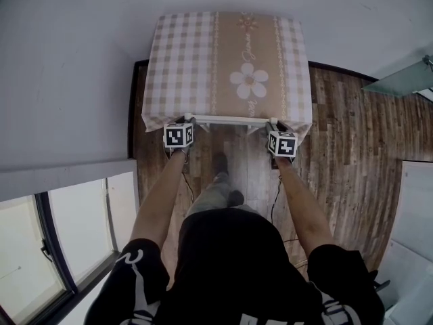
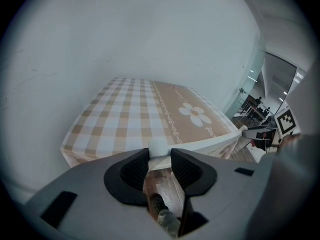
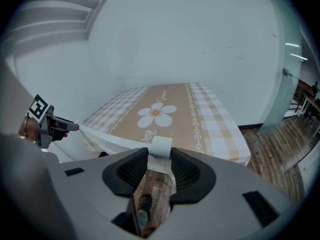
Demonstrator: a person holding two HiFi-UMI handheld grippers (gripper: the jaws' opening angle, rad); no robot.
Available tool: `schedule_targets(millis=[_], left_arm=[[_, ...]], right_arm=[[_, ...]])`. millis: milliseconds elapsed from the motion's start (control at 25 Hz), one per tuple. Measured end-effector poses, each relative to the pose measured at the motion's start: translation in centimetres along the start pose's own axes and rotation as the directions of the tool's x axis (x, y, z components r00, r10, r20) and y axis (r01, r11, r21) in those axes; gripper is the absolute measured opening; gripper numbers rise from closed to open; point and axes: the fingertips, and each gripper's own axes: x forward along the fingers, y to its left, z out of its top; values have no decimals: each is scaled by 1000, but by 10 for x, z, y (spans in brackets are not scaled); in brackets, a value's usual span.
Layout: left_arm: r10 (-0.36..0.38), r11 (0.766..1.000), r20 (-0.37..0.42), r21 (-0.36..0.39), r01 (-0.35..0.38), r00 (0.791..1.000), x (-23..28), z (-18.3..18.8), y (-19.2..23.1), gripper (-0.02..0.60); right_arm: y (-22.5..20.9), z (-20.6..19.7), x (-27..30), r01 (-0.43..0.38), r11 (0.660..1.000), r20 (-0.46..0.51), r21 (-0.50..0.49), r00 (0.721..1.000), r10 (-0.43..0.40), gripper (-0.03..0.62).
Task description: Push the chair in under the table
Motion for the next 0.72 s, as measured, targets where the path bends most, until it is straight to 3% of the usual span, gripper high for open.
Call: schedule_targets(millis=[440, 720], left_arm=[[2, 1000, -11, -2, -2, 1000, -5, -1, -1, 143], [16, 1000, -14, -8, -16, 1000, -19, -2, -2, 135]], right_arm=[[0, -2, -2, -7, 1000, -10, 6, 1000, 7, 143], [-1, 0, -14, 31, 998, -38, -54, 999, -33, 132]])
